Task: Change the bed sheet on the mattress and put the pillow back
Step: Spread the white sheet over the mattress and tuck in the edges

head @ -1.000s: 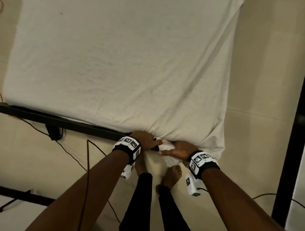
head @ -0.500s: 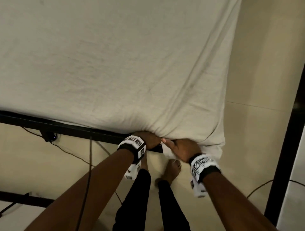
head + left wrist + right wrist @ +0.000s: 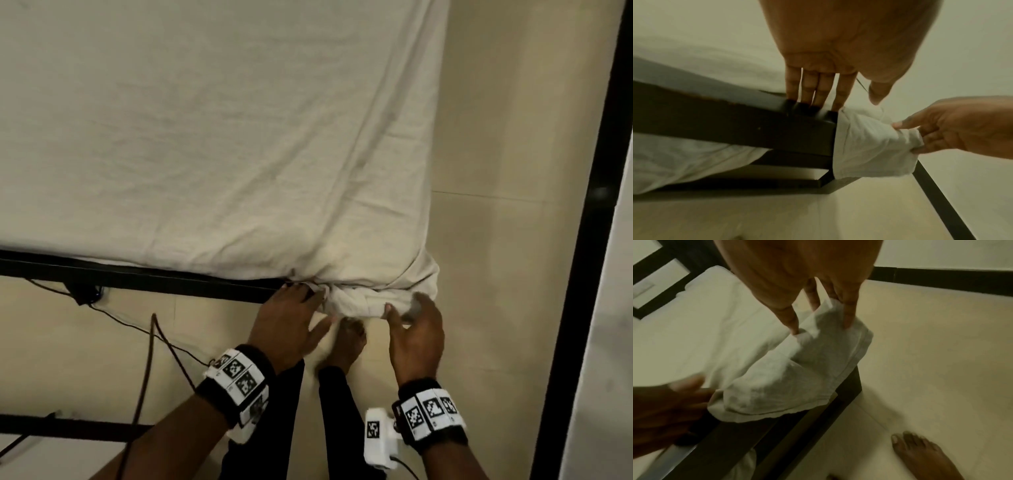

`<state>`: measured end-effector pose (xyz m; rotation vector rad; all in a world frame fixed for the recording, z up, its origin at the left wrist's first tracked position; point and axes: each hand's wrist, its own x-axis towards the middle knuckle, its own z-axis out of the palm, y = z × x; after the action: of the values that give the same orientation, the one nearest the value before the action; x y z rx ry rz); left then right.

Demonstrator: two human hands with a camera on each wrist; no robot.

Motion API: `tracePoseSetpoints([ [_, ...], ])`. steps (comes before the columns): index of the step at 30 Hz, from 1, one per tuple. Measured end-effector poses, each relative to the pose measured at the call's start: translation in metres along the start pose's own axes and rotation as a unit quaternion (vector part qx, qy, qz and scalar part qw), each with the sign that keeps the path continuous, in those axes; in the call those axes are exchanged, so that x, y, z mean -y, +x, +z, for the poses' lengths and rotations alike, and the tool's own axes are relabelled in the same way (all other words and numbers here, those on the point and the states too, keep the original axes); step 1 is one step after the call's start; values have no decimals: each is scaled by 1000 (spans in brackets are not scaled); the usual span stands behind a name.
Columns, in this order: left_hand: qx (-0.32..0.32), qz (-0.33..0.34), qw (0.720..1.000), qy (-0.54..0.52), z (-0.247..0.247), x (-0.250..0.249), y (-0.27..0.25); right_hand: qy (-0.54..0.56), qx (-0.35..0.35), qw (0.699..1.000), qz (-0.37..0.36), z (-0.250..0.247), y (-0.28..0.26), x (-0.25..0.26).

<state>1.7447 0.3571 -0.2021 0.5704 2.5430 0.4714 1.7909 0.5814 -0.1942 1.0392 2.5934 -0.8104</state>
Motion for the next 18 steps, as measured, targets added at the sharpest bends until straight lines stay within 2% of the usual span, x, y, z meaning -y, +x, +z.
tracePoseSetpoints([
  [1, 21, 8, 1000, -12, 5, -1, 1, 6, -7, 1000, -7, 0, 1, 2],
  [4, 78, 34, 996, 8, 17, -2, 18, -113, -26, 992, -46, 3, -1, 17],
  [7, 113, 51, 991, 40, 17, -11, 44, -243, 52, 957, -148, 2, 0, 39],
  [9, 114, 49, 991, 56, 21, -19, 55, -289, 86, 938, -172, -1, 3, 47],
  [12, 151, -1, 987, 50, 20, -37, 67, -315, 85, 928, -178, -11, 7, 55],
  [14, 164, -41, 984, 53, 21, -50, 79, -295, 85, 931, -196, -17, 10, 54],
  [16, 189, -56, 977, 79, 19, -62, 93, -251, 147, 929, -230, -17, 13, 45],
  [18, 210, -55, 971, 97, 19, -67, 104, -242, 236, 912, -230, -12, 23, 32],
])
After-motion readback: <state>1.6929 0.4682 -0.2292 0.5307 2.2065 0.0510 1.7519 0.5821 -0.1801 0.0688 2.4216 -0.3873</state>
